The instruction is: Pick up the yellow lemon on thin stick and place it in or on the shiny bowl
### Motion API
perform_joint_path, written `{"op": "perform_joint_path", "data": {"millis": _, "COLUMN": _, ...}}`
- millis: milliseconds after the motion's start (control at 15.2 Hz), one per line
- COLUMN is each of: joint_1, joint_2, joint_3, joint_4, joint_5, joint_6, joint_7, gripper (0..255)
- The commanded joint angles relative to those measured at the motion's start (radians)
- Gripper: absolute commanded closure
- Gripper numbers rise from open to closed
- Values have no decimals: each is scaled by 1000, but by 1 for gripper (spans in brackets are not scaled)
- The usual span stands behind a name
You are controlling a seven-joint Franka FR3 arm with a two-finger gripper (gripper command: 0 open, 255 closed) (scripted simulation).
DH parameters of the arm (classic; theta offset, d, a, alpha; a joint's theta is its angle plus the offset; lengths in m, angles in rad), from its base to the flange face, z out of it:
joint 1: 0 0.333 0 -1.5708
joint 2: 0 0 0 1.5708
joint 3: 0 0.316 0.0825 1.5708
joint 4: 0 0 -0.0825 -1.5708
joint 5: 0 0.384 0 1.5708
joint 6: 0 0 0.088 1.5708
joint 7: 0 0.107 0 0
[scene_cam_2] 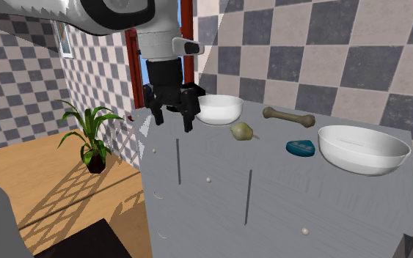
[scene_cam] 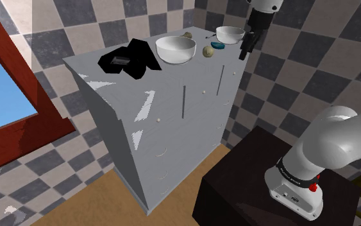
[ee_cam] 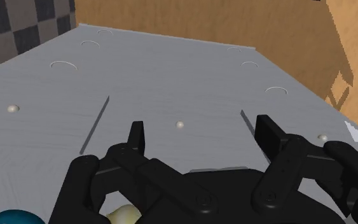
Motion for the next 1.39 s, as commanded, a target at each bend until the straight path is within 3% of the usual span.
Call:
{"op": "perform_joint_path", "data": {"millis": 0, "joint_1": 12, "joint_2": 63, "joint_3": -49, "joint_4": 41, "joint_5": 4, "joint_6": 41, "joint_7": -81, "gripper": 0}}
{"op": "perform_joint_path", "data": {"millis": 396, "joint_1": 59, "joint_2": 267, "joint_3": -179, "joint_4": 212, "joint_5": 77, "joint_6": 114, "joint_7": -316, "gripper": 0}}
{"op": "perform_joint_path", "data": {"millis": 792, "joint_1": 92, "joint_2": 510, "joint_3": -292, "joint_4": 449, "joint_5": 236, "joint_6": 117, "joint_7": -571, "gripper": 0}}
{"op": "perform_joint_path", "data": {"millis": 1188, "joint_1": 42, "joint_2": 800, "joint_3": -347, "joint_4": 777, "joint_5": 462, "joint_6": 21, "joint_7": -809, "gripper": 0}}
{"op": "perform_joint_path", "data": {"millis": 1320, "joint_1": 39, "joint_2": 802, "joint_3": -341, "joint_4": 767, "joint_5": 462, "joint_6": 34, "joint_7": -810, "gripper": 0}}
